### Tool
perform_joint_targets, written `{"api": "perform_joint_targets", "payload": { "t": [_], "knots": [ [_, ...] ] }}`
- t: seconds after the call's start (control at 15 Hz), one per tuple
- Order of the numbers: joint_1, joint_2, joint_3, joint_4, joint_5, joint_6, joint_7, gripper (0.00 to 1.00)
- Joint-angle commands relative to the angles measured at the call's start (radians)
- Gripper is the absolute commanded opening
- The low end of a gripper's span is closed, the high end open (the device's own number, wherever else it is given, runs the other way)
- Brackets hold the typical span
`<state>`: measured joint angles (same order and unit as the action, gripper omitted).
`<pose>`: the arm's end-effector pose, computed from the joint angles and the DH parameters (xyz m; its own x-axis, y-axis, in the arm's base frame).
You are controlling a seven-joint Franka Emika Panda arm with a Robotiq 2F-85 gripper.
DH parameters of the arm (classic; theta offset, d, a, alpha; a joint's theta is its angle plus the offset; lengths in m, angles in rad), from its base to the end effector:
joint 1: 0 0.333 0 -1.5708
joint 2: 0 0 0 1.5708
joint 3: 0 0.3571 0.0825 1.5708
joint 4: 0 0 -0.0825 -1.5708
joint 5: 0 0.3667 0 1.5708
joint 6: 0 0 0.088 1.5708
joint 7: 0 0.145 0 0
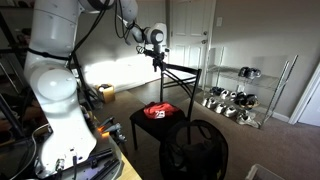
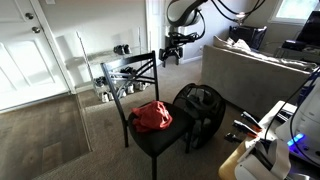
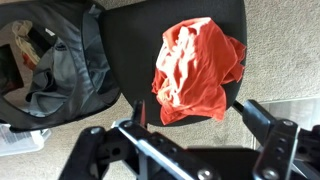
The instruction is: Take the orange clothing off of the table and put it into the laundry basket
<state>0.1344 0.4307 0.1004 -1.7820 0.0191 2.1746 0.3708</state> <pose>0.6327 0.1471 0.3226 0.9866 -0.1535 -0.0549 -0.1558 -0.9870 -0.0400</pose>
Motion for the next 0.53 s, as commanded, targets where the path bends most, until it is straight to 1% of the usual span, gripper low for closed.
{"api": "perform_joint_targets", "payload": {
  "t": [0.0, 0.33, 0.4, 0.47],
  "knots": [
    [0.033, 0.056, -0.023, 0.066, -0.002, -0.06, 0.011, 1.0],
    [0.072, 0.129, -0.037, 0.131, -0.007, -0.131, 0.031, 1.0],
    [0.057, 0.138, -0.016, 0.143, 0.033, -0.155, -0.016, 1.0],
    [0.057, 0.145, -0.011, 0.149, 0.043, -0.168, -0.026, 1.0]
  ]
}}
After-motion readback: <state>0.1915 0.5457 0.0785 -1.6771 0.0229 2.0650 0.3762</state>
